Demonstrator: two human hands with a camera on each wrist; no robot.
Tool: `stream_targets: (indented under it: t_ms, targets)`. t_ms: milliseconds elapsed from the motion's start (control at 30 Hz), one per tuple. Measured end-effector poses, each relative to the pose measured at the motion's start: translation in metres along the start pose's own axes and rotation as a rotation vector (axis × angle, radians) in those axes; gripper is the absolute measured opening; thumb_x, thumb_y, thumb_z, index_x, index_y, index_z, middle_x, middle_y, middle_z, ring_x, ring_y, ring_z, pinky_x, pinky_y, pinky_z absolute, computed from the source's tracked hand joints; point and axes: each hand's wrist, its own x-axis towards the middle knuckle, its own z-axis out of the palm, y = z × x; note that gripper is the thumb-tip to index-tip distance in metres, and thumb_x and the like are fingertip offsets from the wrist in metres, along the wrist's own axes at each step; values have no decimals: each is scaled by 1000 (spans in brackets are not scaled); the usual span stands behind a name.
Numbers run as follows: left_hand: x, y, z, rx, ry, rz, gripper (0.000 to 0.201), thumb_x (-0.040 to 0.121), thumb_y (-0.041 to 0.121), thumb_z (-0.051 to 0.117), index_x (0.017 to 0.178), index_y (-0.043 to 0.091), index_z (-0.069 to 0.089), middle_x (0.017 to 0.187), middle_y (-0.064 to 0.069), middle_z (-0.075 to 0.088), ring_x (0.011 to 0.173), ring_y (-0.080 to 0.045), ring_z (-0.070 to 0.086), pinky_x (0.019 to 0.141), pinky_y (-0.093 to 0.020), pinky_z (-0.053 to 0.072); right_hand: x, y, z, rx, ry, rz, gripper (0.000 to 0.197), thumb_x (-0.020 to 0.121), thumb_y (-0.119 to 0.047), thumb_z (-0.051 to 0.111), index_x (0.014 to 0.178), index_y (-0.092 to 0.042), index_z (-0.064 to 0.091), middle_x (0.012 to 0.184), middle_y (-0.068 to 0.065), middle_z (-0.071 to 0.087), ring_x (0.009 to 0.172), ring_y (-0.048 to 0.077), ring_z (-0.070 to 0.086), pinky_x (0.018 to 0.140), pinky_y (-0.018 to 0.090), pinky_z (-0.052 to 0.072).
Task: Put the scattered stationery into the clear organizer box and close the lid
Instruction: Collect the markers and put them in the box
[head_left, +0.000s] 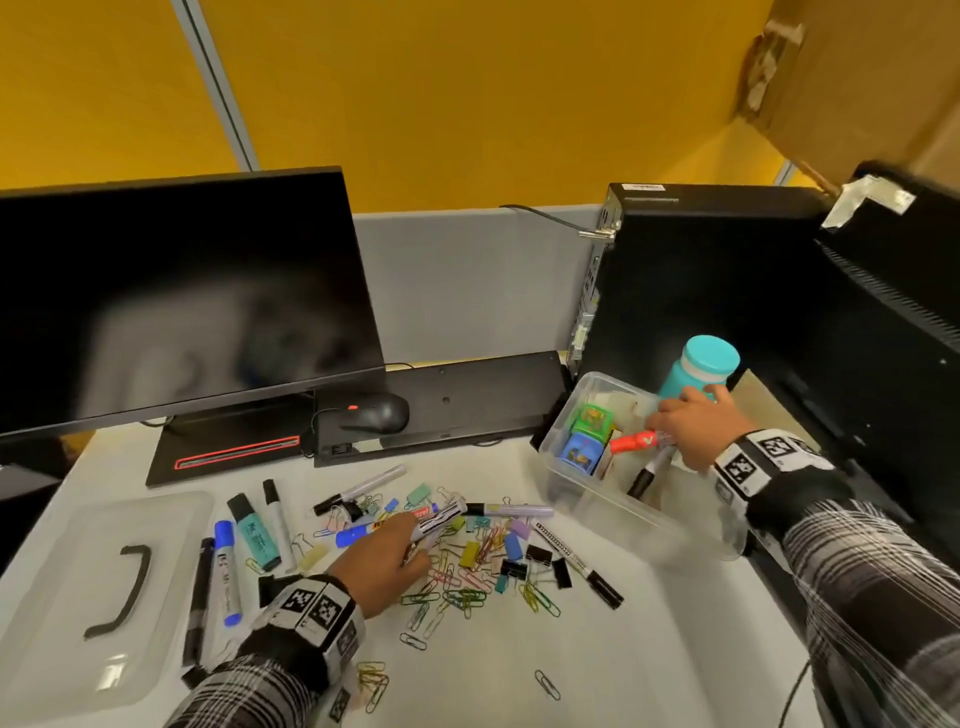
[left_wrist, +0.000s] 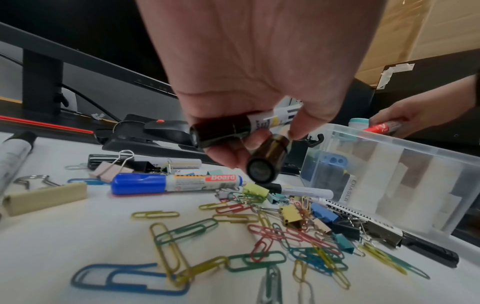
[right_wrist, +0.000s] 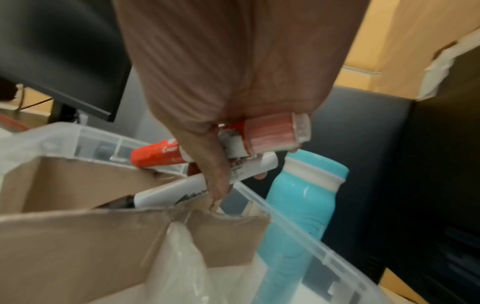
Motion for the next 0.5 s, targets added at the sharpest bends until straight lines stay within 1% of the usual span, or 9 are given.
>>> stream_targets:
  t_ms: [67, 133, 200, 267, 333, 400, 467, 500]
  targets:
    - [0, 5, 2, -27, -1, -19, 11, 95, 36, 43, 97, 28, 36, 71, 9, 45, 60, -5, 45, 56, -23, 38, 7, -5, -3, -40, -33, -78, 44, 88, -22, 57, 129, -37, 48, 133, -9, 46, 128, 24, 33, 112, 50, 21]
    - [0, 8, 4, -41, 0, -36, 11, 95, 37, 42, 99, 29, 36, 72, 8, 48, 61, -5, 48, 58, -24, 41, 13, -7, -7, -70, -52, -121, 41, 87, -24, 58, 126, -35, 54, 135, -8, 46, 132, 26, 29, 114, 51, 15]
    - [-2, 10, 7, -38, 0, -43, 12, 95, 37, 41, 100, 28, 35, 75, 7, 50, 63, -7, 48, 58, -24, 41, 17, -6, -10, -65, -35, -120, 39, 87, -29, 59, 125, -36, 56, 136, -9, 46, 133, 26, 27, 114, 51, 13]
    - [-2, 12, 10, -44, -10, -57, 13, 96, 38, 40, 99, 27, 35, 77, 4, 52, 63, -9, 49, 60, -26, 41, 16, 0, -11, 3, 15, -72, 41, 87, -31, 59, 127, -37, 53, 136, -10, 46, 132, 24, 29, 114, 49, 16]
    - [-3, 15, 13, -56, -16, -74, 14, 96, 39, 39, 98, 25, 36, 79, 2, 54, 64, -9, 48, 60, -27, 41, 12, 7, -3, 164, 101, 2, 44, 87, -24, 58, 127, -38, 50, 135, -9, 46, 131, 22, 32, 112, 47, 20]
    - [-3, 23, 14, -61, -26, -59, 14, 96, 38, 38, 97, 24, 37, 81, 1, 54, 65, -10, 49, 61, -27, 42, 1, 12, 14, 411, 192, 95, 42, 88, -20, 55, 128, -35, 50, 136, -6, 47, 127, 22, 37, 110, 45, 27]
    - [-3, 38, 12, -82, -42, -25, 12, 97, 36, 37, 100, 25, 37, 84, 1, 55, 70, -11, 51, 64, -27, 43, -13, 13, 35, 631, 204, 175, 42, 91, -23, 53, 131, -30, 47, 139, 0, 44, 127, 24, 39, 108, 44, 33]
    - [-2, 48, 10, -88, -44, -2, 11, 98, 35, 37, 102, 25, 37, 84, 2, 56, 72, -11, 52, 66, -27, 44, -19, 11, 46, 694, 181, 210, 44, 92, -26, 52, 135, -27, 43, 143, 3, 39, 130, 25, 37, 110, 45, 32]
